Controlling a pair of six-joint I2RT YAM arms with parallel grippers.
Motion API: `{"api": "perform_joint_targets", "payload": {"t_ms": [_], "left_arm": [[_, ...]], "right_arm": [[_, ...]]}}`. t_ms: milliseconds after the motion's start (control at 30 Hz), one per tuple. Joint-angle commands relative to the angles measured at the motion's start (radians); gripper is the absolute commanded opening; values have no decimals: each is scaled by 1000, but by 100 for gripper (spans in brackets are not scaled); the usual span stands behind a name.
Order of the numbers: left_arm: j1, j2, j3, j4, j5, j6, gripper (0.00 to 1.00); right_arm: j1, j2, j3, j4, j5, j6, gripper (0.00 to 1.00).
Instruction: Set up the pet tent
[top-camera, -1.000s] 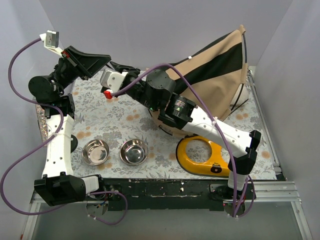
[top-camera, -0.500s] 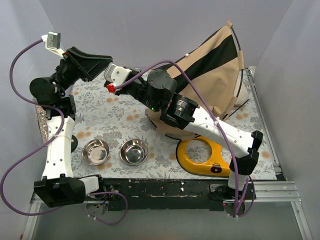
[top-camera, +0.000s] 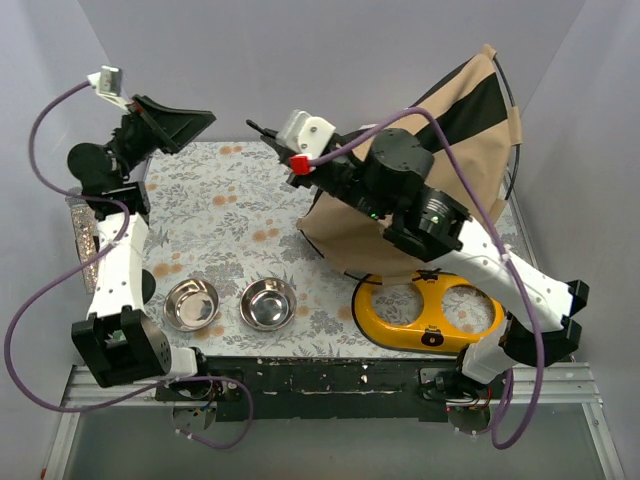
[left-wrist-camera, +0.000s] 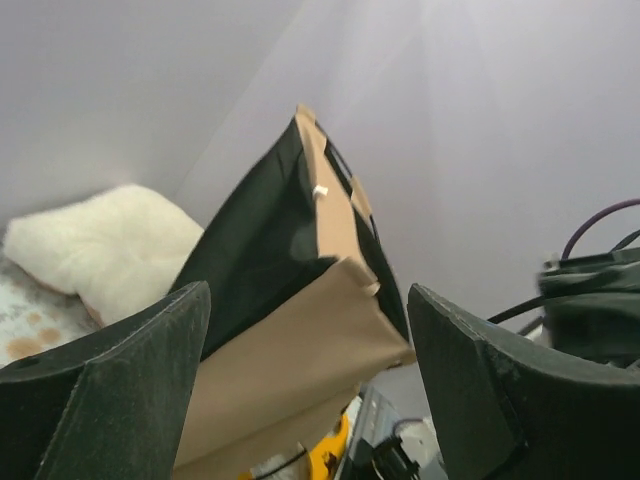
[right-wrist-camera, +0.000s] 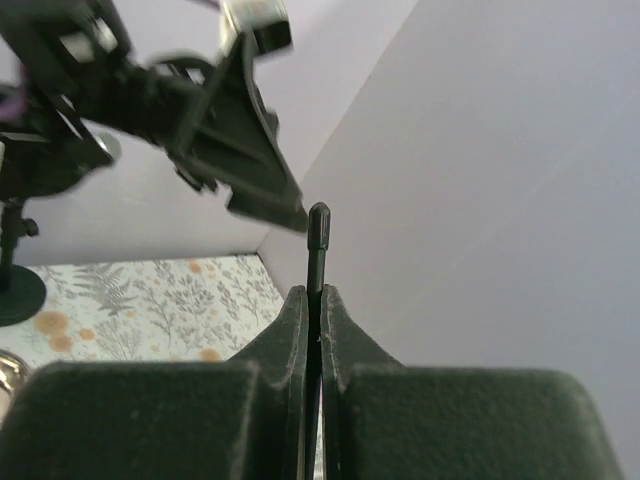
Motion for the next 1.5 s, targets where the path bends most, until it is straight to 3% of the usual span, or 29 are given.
{"api": "perform_joint_targets", "payload": {"t_ms": [0,333,500,700,900,1233,1400,1467], "left_arm": [[-132,48,-21,77,105,37,80],[-433,131,-60,177,33,40,84],[-507,169,-101,281,48,28,96],[-521,203,-188,427,74,95,96],[-522,277,-164,574,182,152,94],[-555,321,-99,571,180,203,91],[-593,335,-95,551,157,232,86],[-596,337,-99,554,157,238,78]], "right_arm": [[-13,-94,-33,24,-154,49,1],[-14,-99,-23,-7,-260,86,1],[-16,-91,-7,-9,-286,89,1],[-14,-82,13,-28,-332,106,1],[-16,-74,31,-53,-370,140,1],[-14,-66,37,-50,-401,164,1],[-16,-62,43,-45,-405,172,1],[-16,-65,45,-45,-407,174,1]]}}
